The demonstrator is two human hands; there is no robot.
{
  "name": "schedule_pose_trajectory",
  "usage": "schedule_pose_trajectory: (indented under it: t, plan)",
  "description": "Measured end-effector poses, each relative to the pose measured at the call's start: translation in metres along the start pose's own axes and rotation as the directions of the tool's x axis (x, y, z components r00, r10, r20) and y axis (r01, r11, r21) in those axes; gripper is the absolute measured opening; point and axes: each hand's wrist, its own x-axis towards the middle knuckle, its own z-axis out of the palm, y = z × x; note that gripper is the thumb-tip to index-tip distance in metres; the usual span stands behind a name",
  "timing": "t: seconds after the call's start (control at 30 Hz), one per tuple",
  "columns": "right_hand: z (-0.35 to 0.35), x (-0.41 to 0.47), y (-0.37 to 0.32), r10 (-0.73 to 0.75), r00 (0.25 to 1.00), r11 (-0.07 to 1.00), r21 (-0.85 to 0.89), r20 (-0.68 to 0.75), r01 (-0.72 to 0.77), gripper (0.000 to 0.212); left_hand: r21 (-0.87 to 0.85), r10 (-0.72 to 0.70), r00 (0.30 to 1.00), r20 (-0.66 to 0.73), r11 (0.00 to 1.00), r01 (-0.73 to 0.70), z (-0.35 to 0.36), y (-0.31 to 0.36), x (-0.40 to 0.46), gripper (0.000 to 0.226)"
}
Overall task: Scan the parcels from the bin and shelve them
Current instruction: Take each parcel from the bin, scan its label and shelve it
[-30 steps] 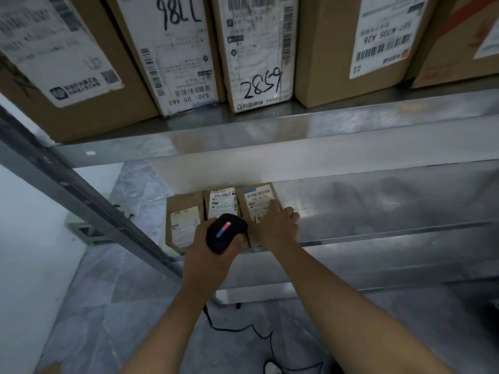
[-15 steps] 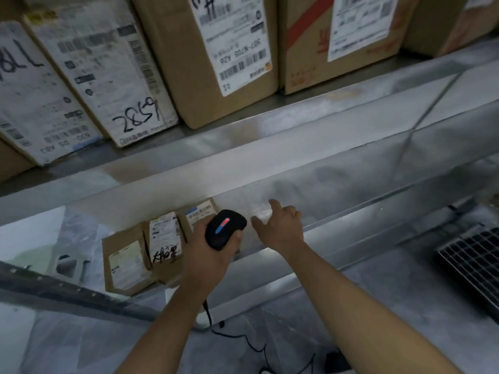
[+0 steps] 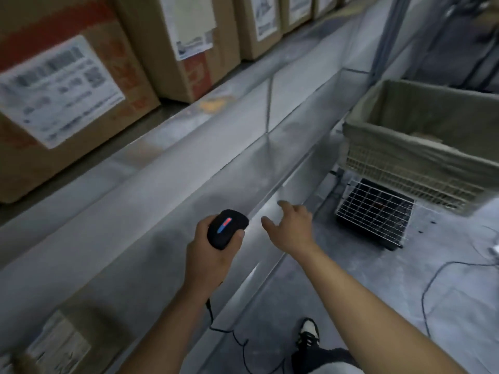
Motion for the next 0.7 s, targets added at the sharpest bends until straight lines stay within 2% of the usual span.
schedule_pose_trajectory:
  t: [0.23, 0.4, 0.7]
  plan:
    - [-0.106, 0.059, 0.097, 0.219, 0.959, 0.971, 0.133, -0.18, -0.197, 0.057, -0.006, 0.131, 0.974, 0.185, 0.991, -0.132, 0.138, 0.076, 0.054, 0.049]
    - [-0.169, 0.078, 0.157, 0.326, 0.897, 0.942, 0.174, -0.297, -0.285, 0.059, -0.045, 0.145, 0.952, 0.268, 0.989, -0.138, 0.222, 0.115, 0.075, 0.043]
    - [-0.225, 0.092, 0.242, 0.496, 0.792, 0.86, 0.325, -0.355, -0.393, 0.061, -0.081, 0.234, 0.865, 0.444, 0.972, -0.222, 0.339, 0.167, 0.101, 0.048]
